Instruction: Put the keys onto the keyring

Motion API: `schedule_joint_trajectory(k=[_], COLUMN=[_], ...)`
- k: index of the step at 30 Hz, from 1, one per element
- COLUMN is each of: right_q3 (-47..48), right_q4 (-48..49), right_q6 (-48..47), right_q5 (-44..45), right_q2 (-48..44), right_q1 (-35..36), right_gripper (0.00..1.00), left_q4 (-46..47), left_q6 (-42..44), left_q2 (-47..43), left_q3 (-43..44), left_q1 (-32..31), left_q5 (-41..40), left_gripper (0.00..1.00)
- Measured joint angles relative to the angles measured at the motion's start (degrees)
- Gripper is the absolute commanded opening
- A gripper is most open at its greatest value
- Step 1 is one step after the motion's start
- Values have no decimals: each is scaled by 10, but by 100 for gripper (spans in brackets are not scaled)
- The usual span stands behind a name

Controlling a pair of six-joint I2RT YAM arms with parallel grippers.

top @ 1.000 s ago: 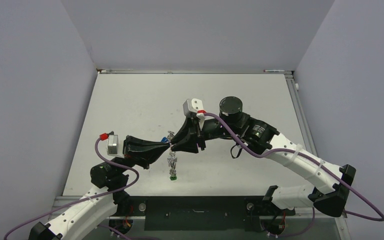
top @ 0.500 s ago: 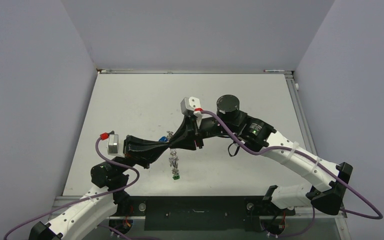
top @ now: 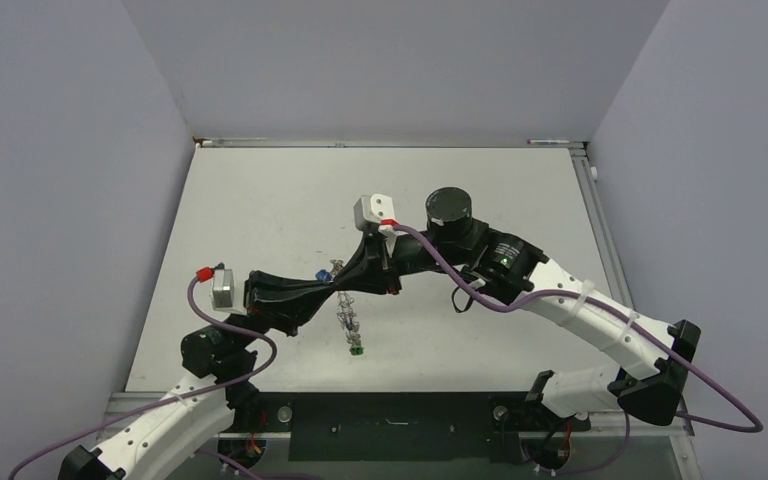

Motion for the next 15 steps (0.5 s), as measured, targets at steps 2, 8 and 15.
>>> schedule_joint_trajectory(k=[2, 8, 15], right_q3=[3, 8, 8], right_q4=[-4, -24, -66], right_q6=[-10, -33, -51], right_q5=[6, 19, 31], right_q2=[1, 1, 3], right_q1=[4, 13, 15], right_gripper=[5, 5, 5], left_q4=[-4, -71, -140], left_q6=[3, 21, 46], left_q2=[-7, -57, -116], left_q3=[-2, -2, -2], left_q1=[0, 0, 0], left_q5=[-6, -19, -33], left_gripper=[14, 23, 26])
